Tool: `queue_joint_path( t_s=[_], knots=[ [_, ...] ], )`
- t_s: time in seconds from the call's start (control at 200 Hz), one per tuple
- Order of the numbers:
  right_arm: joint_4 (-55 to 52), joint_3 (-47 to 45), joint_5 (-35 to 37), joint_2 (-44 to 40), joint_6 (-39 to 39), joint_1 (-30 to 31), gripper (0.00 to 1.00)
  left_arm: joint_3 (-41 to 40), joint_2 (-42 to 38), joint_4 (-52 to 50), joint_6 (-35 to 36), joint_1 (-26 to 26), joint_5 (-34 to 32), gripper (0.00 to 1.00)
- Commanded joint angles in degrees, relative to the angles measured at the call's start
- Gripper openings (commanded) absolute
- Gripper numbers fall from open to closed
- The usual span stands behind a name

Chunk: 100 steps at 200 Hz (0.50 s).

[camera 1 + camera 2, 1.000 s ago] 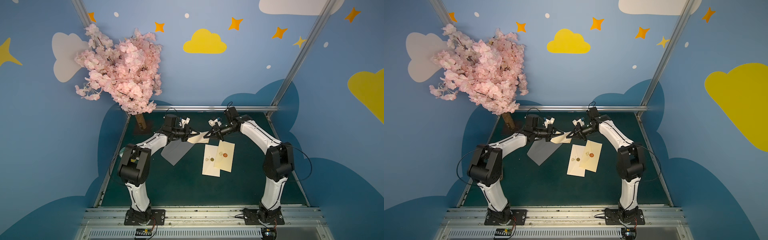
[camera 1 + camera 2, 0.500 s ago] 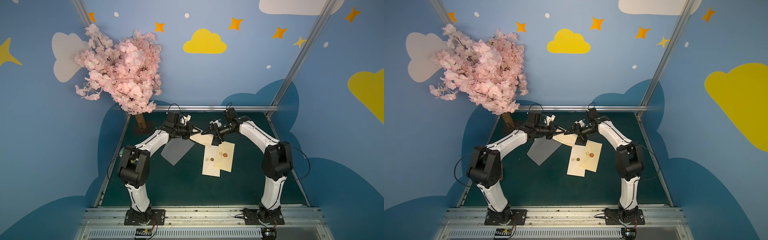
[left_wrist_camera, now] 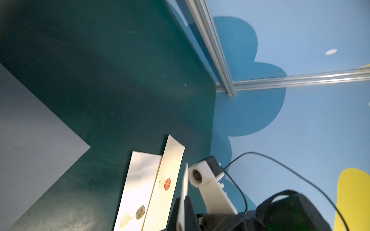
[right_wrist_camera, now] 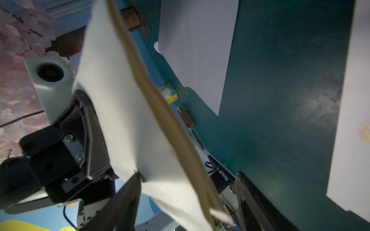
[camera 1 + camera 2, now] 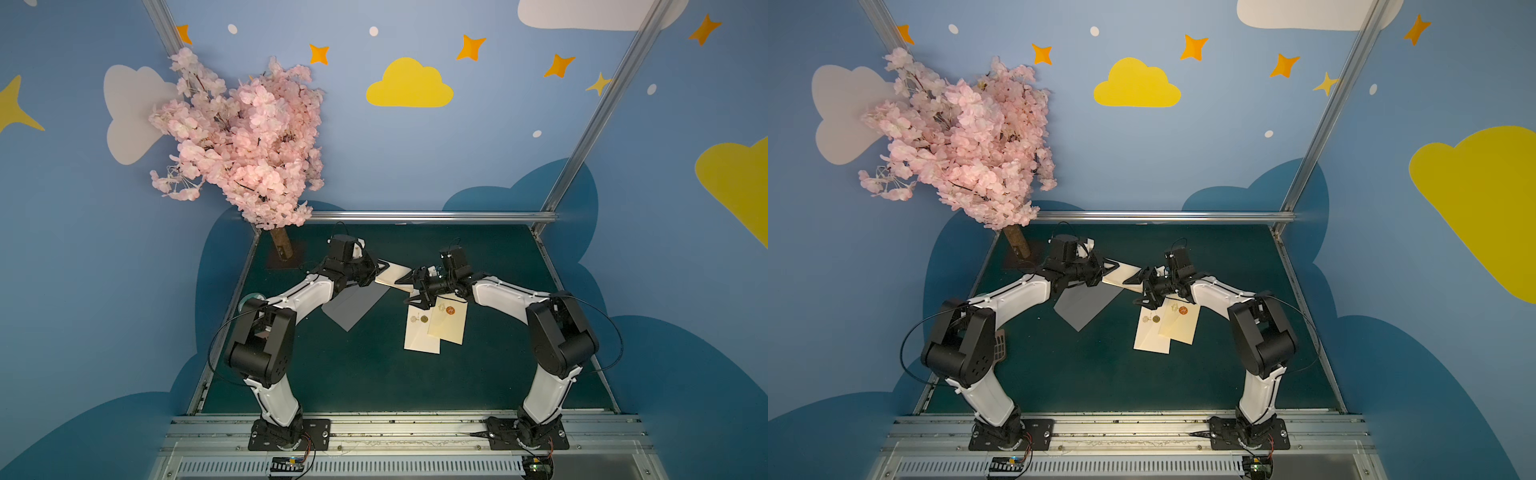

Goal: Fold the letter paper in half and place it into the envelope
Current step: Fold the letter paper at the center of the board.

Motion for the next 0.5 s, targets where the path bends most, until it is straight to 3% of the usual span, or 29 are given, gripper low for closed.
queue_joint_path(
  t_s=[0.0,0.34,0.496],
  knots=[
    [12.07,-0.52,5.05,-2.88,6.91,0.11,0.71,-1.04,-0.87,7.86,-4.12,-0.11,-3.33,0.02],
    [21.52,-1.48,13.02,-1.77,11.37,1.89,0.69,-6.64,0.55,21.00,-13.09,-0.85,-5.20,0.02],
    [22.09,-0.95,15.19,-1.53,11.05,2.84,0.61,-7.77,0.94,24.00,-14.72,-1.62,-5.46,0.02]
  ],
)
